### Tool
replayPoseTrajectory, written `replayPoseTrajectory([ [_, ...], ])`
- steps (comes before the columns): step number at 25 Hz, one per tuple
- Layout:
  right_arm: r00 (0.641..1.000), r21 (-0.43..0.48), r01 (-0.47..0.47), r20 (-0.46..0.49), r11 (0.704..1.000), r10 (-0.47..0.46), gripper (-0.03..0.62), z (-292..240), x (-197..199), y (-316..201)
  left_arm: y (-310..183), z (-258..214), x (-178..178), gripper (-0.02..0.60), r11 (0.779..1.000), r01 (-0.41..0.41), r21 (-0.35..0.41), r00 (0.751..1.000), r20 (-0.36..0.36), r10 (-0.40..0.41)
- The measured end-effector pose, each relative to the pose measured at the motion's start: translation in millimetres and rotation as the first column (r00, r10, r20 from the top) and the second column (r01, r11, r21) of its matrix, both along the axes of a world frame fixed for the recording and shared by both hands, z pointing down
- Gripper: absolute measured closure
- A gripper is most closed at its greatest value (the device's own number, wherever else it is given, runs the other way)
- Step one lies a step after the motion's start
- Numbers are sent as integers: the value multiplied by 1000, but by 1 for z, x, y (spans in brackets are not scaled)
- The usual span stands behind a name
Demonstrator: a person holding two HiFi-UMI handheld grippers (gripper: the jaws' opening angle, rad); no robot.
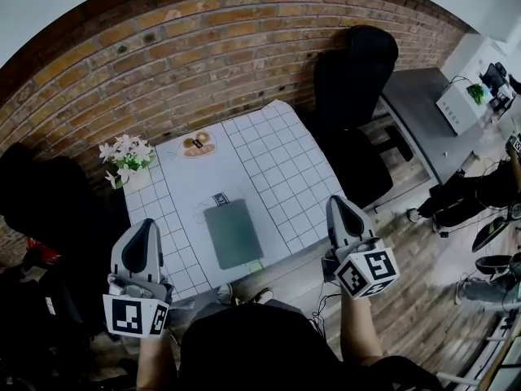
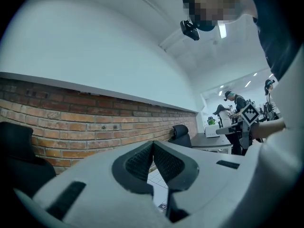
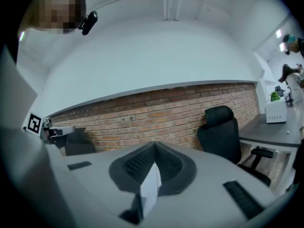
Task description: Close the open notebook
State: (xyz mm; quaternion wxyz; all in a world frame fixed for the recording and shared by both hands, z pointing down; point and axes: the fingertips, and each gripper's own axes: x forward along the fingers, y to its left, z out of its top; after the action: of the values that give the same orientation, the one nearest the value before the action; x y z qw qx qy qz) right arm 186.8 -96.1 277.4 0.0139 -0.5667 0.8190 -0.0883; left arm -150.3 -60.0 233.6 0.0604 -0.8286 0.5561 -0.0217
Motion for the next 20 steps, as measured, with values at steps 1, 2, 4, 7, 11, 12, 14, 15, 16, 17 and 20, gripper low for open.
replayPoseTrajectory([
  [1, 1000, 8, 4, -5, 1000, -4, 579, -2, -2, 1, 1, 0, 0, 557, 1000, 1, 1, 1000, 0, -1],
  [2, 1000, 16, 7, -12, 1000, -7, 579, -5, -4, 2, 2, 1, 0, 557, 1000, 0, 1, 1000, -1, 0],
  [4, 1000, 27, 14, -24, 1000, -13, 579, -8, -7, 4, 3, 2, 2, 557, 1000, -5, -2, 1000, -2, 5],
  [7, 999, 29, 21, -42, 999, -20, 580, -8, -11, 9, 4, 3, 3, 557, 1000, -16, -6, 1000, -3, 16],
  [11, 999, 28, 29, -37, 999, -28, 580, -10, -13, 14, 7, -1, 5, 557, 999, -37, 17, 999, -12, 37],
  [12, 999, 30, 31, -37, 999, -30, 582, -11, -13, 15, 7, -2, 6, 557, 999, -38, 21, 999, -12, 38],
  [14, 998, 37, 36, -49, 999, -34, 581, -13, -15, 15, 8, -4, 4, 557, 999, -35, 29, 999, -13, 35],
  [15, 998, 43, 39, -55, 998, -36, 580, -14, -17, 15, 9, -6, 3, 557, 999, -33, 35, 999, -14, 34],
  [16, 998, 49, 40, -59, 998, -37, 580, -15, -18, 16, 10, -8, 3, 557, 998, -33, 44, 999, -15, 34],
  [17, 997, 54, 39, -64, 998, -36, 580, -17, -19, 17, 11, -10, 3, 557, 998, -34, 55, 999, -16, 35],
  [20, 995, 69, 28, -97, 997, -21, 582, -20, -21, 17, 12, -15, 4, 557, 996, -44, 79, 999, -19, 46],
])
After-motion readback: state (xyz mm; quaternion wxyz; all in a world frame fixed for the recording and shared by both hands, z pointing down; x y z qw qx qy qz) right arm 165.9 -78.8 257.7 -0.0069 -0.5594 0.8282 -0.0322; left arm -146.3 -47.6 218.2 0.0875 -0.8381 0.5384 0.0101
